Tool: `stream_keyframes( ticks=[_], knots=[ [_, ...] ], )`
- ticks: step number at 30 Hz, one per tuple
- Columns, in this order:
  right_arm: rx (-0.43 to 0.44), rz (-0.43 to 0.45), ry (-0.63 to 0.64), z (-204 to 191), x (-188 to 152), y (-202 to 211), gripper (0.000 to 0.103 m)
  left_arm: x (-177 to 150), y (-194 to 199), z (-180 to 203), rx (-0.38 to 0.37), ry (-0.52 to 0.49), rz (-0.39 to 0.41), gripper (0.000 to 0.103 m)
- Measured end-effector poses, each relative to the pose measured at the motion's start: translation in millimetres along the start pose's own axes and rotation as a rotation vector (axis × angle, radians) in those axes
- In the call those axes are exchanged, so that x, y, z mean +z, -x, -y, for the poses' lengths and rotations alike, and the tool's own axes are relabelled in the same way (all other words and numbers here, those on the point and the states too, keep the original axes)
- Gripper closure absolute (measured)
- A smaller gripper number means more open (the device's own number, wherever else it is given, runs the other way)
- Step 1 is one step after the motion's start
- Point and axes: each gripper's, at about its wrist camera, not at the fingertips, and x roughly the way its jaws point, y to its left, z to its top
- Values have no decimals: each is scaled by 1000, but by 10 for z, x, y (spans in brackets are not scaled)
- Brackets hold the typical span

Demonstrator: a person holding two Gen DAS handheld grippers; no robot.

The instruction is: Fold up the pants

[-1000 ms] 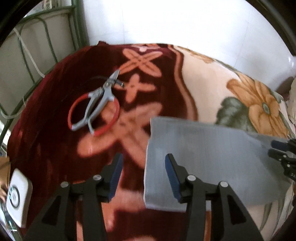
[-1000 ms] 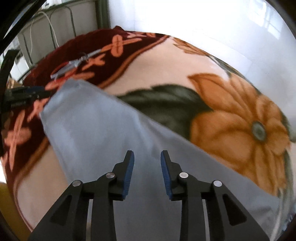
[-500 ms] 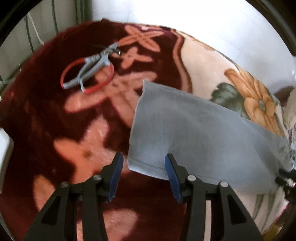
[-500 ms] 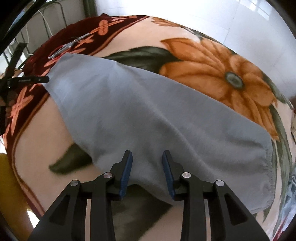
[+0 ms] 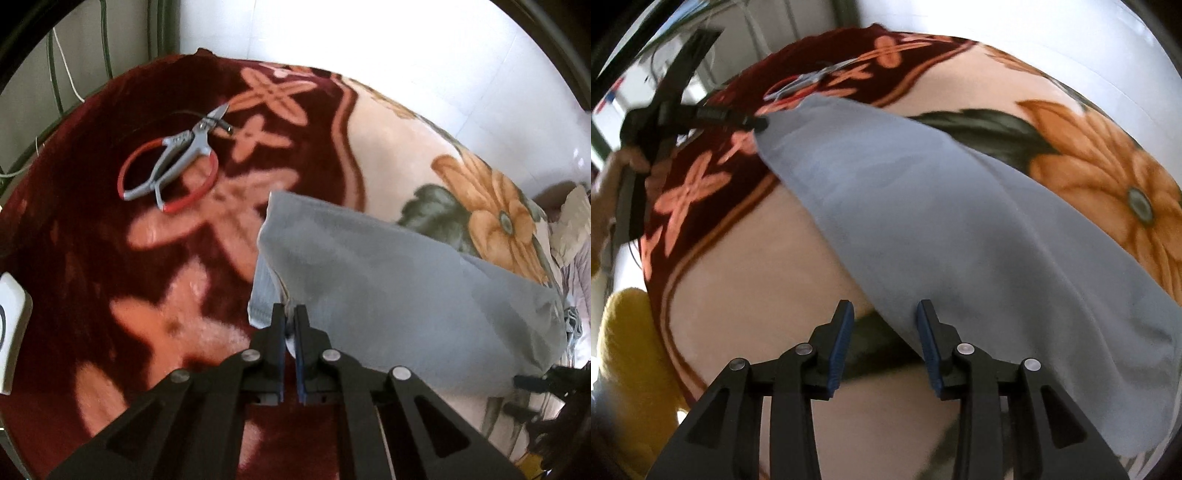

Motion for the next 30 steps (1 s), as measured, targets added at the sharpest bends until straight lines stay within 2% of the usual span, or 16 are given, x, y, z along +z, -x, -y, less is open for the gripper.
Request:
stream_keyframes(
  ticks=[2,6,16,17,20,22,26,30],
  knots=[
    [-7,-8,29,-63,24,-70,67,41,11,2,-2,6,5,99],
    [44,-11,11,-31,77,-154,66,115,30,12,-13,15,8,99],
    [29,-19,49,-76,89,-252,66,275,77,145,-6,-24,30,99],
    [42,-11,38,-64,95,-241,71,282,75,151,-9,-24,32,99],
    [91,11,-13,35,114,-193,95,336,55,181,-10,-36,36,99],
    [105,24,-37,104,132,-154,100,395,43,202,-14,-36,33,99],
    [95,99,-66,190,201,68,100,586,98,300,-27,-48,52,99],
    [35,255,-104,256,294,475,100,853,315,414,-80,-55,127,99]
  ],
)
